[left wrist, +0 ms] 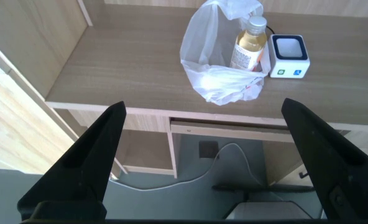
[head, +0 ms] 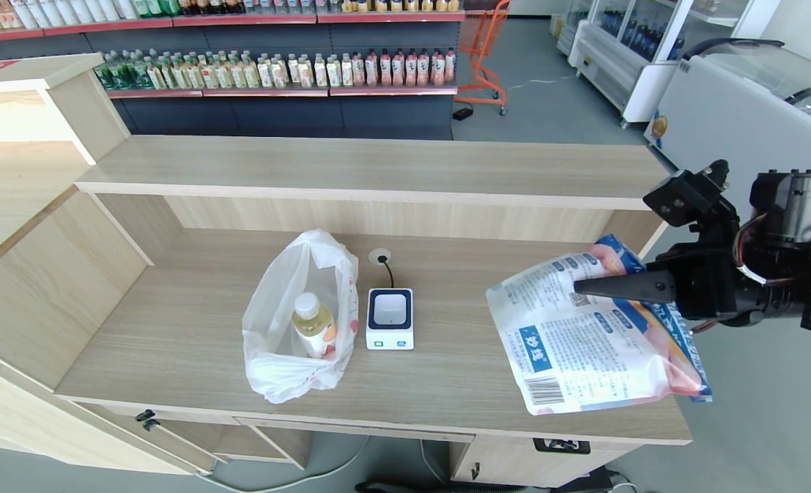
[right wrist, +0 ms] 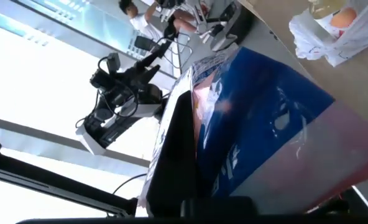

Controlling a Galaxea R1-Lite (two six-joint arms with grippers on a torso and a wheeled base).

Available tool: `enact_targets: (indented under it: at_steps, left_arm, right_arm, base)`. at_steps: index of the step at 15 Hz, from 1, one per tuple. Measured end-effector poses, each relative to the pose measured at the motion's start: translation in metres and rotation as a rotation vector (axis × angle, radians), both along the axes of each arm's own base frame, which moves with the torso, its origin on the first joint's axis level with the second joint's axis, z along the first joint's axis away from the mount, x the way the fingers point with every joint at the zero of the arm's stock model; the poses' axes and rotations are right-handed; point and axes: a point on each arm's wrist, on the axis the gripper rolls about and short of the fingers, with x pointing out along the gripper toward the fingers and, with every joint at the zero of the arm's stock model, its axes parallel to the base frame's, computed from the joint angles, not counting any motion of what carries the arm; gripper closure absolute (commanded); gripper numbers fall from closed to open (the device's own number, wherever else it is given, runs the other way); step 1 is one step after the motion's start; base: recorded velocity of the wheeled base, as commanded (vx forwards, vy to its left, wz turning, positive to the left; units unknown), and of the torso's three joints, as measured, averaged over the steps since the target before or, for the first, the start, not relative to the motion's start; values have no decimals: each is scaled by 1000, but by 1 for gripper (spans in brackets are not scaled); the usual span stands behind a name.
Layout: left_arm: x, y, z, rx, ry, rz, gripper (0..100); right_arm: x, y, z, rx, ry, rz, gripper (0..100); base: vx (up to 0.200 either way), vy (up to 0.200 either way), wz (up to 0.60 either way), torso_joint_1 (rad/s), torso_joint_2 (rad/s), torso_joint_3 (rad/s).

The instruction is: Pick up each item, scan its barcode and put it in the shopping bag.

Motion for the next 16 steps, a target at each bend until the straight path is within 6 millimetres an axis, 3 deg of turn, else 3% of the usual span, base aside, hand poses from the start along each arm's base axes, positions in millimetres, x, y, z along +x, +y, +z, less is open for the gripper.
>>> enact_targets:
  at_steps: [16]
  left_arm:
    - [0, 0, 0, 0, 0, 0, 0]
  right_arm:
    - [-10, 36, -7, -27, 34, 53, 100]
  base:
    - [0, 0, 0, 0, 0, 0]
